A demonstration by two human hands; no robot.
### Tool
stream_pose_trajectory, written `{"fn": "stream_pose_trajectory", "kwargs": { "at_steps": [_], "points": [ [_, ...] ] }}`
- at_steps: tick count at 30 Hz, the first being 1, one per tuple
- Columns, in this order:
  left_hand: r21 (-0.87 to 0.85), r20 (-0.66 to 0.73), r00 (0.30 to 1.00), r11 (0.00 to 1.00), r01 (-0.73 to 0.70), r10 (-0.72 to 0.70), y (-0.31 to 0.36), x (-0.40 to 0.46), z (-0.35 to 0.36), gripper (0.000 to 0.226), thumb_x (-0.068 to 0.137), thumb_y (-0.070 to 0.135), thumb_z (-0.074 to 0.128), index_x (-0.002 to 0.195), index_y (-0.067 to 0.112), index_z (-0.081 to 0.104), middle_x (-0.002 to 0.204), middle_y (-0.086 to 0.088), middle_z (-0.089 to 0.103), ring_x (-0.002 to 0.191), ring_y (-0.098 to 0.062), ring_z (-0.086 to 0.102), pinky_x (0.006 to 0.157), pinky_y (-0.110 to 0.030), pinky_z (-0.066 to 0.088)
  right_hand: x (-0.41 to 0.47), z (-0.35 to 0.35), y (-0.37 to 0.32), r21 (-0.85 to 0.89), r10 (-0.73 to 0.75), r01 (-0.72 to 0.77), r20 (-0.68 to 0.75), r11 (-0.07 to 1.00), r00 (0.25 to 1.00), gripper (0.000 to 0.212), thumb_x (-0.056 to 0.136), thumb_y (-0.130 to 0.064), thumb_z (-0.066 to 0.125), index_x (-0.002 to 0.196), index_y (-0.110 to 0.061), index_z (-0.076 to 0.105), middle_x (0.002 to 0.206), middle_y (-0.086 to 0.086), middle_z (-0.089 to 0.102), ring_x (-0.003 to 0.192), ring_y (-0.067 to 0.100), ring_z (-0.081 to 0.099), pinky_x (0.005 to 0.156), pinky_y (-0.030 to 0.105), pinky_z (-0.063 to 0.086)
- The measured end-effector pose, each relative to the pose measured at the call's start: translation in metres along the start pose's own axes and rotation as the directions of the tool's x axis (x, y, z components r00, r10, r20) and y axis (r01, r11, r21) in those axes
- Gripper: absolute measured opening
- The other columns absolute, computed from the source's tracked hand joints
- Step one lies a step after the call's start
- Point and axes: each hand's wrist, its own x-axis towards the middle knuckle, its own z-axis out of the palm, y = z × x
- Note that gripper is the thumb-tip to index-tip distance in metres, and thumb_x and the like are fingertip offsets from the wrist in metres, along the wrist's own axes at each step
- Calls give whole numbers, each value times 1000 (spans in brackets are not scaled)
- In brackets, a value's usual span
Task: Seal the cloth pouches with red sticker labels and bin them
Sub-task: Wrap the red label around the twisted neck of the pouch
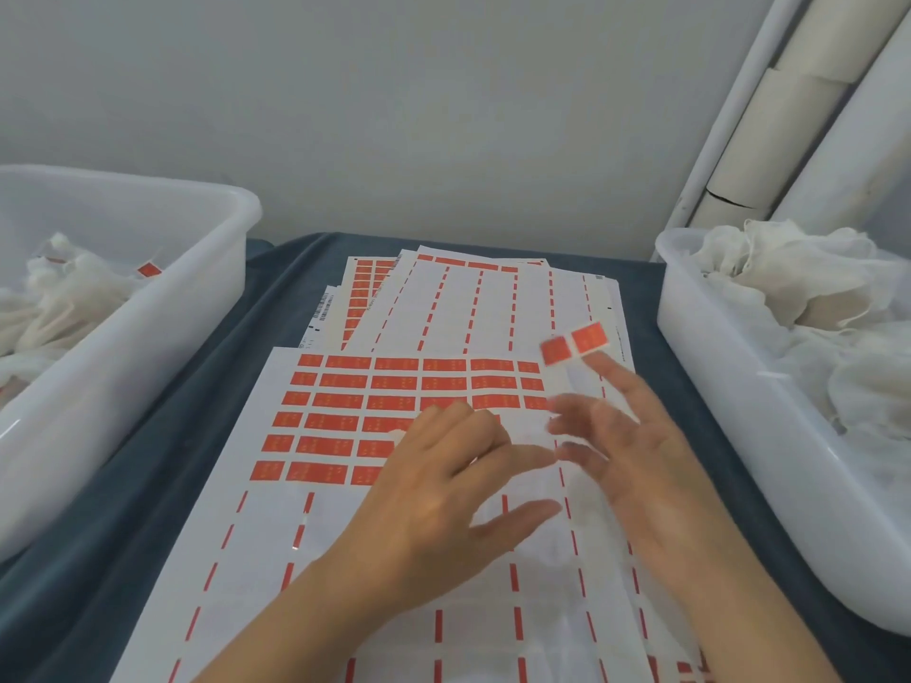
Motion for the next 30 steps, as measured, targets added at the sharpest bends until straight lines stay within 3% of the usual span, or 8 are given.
{"fn": "stream_pose_trajectory", "kwargs": {
  "at_steps": [2, 4, 7, 12, 16, 22, 27, 30],
  "points": [
    [-20, 5, 1000, 1000, 1, -1, 1, 1, 0, 27, 82, 41, 59, 102, 25, 52, 90, 14, 44, 81, -3, 43, 75, -14, 36, -4, 8, 2, -70, 31, -20, 160, 997, 987, 70, 59, -52, 70, 123, -39, 45, 100, -9, 72, 92, 10, 68, 72, 18, 54],
    [-40, 3, 1000, 999, 8, -8, 0, 1, 0, 26, 80, 40, 61, 99, 23, 53, 89, 13, 45, 80, -4, 43, 74, -13, 35, -7, 10, 1, -29, 38, -33, 205, 999, 978, 65, 61, -40, 69, 122, -42, 46, 94, -3, 73, 84, 15, 70, 69, 19, 54],
    [-37, 28, 1000, 999, 9, -8, 0, 0, 1, 28, 80, 41, 62, 100, 23, 55, 85, 10, 49, 78, -4, 41, 71, -15, 36, -6, 6, 1, 83, 34, -48, 157, 995, 987, 59, 64, -26, 68, 119, -38, 51, 80, 4, 73, 67, 16, 68, 63, 20, 53],
    [-40, 62, 998, 999, 7, -5, 1, 0, 0, 30, 78, 41, 63, 95, 17, 67, 79, 3, 59, 78, -4, 43, 71, -14, 38, -6, 5, 4, 98, 37, -51, 141, 994, 989, 60, 61, -25, 70, 117, -37, 53, 81, 4, 73, 75, 18, 70, 66, 23, 55],
    [-135, 135, 977, 973, 185, -167, 4, 0, -4, 20, 81, 49, 54, 90, 35, 44, 81, 20, 47, 82, 6, 42, 74, -2, 38, -3, 5, 6, 24, -8, 7, 12, 1000, 1000, 65, 56, -36, 71, 118, -39, 51, 86, -1, 74, 88, 14, 69, 88, 30, 49],
    [-273, 266, 855, 816, 509, -444, 1, 8, -2, 12, 82, 40, 50, 79, 51, 46, 73, 32, 53, 87, 13, 51, 70, 1, 40, -2, 6, 8, -113, -138, 122, -148, 986, 979, 54, 66, -30, 68, 114, -40, 47, 82, -13, 72, 86, -2, 65, 59, -2, 43],
    [-473, 313, 693, 526, 707, -650, -7, 10, -2, 12, 79, 29, 67, 69, 37, 65, 77, 29, 64, 80, 13, 56, 59, -1, 44, -2, 7, 11, -192, -143, 111, -161, 975, 976, 50, 66, -35, 68, 110, -45, 47, 85, -18, 71, 86, -12, 61, 56, -6, 38],
    [-479, 312, 629, 453, 751, -712, -11, 9, -1, 14, 79, 28, 68, 66, 34, 67, 74, 29, 65, 76, 14, 56, 60, -9, 41, -2, 6, 10, -270, -186, 118, -243, 956, 952, 42, 67, -50, 62, 107, -48, 51, 99, -32, 61, 90, -27, 49, 54, -5, 38]
  ]
}}
